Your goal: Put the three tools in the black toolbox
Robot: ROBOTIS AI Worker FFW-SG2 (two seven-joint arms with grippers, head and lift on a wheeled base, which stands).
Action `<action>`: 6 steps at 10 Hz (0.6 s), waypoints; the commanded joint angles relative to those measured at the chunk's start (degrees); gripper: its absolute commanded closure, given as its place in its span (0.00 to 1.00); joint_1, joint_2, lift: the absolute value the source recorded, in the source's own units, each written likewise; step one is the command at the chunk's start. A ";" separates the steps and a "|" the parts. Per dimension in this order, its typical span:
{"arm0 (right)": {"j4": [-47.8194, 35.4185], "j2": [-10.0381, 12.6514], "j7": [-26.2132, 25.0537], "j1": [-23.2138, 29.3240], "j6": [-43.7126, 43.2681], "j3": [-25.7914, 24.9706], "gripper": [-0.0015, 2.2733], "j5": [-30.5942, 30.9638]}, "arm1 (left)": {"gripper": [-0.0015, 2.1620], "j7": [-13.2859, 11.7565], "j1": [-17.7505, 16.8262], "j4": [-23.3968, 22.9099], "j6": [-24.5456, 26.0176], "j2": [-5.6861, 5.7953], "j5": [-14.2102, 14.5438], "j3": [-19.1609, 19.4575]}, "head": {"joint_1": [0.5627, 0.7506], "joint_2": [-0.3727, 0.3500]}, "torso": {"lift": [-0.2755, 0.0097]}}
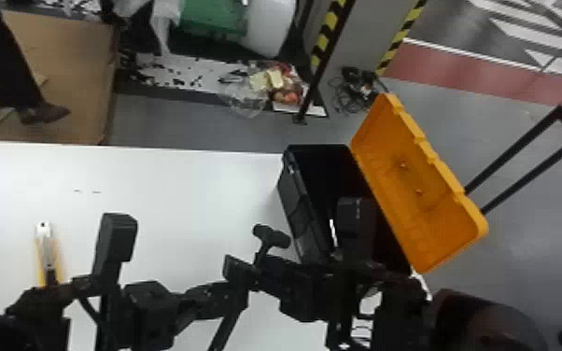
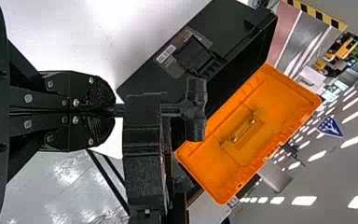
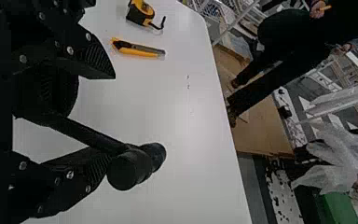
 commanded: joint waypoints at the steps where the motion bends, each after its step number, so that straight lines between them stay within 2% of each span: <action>1: 0.04 0.00 0.75 0.10 0.06 -0.07 0.55 -0.06 | 0.79 -0.01 0.00 0.02 0.00 0.01 0.16 -0.16 | 0.70 0.03 | 0.77; 3: -0.05 0.09 0.67 0.36 0.06 -0.16 0.97 0.12 | 0.79 0.34 0.09 0.02 0.00 0.10 0.16 -0.34 | 0.70 0.03 | 0.77; 6: -0.84 0.35 1.46 1.06 -0.47 0.72 0.99 2.67 | 0.79 0.69 0.35 0.19 -0.17 0.27 0.07 -0.25 | 0.70 0.03 | 0.77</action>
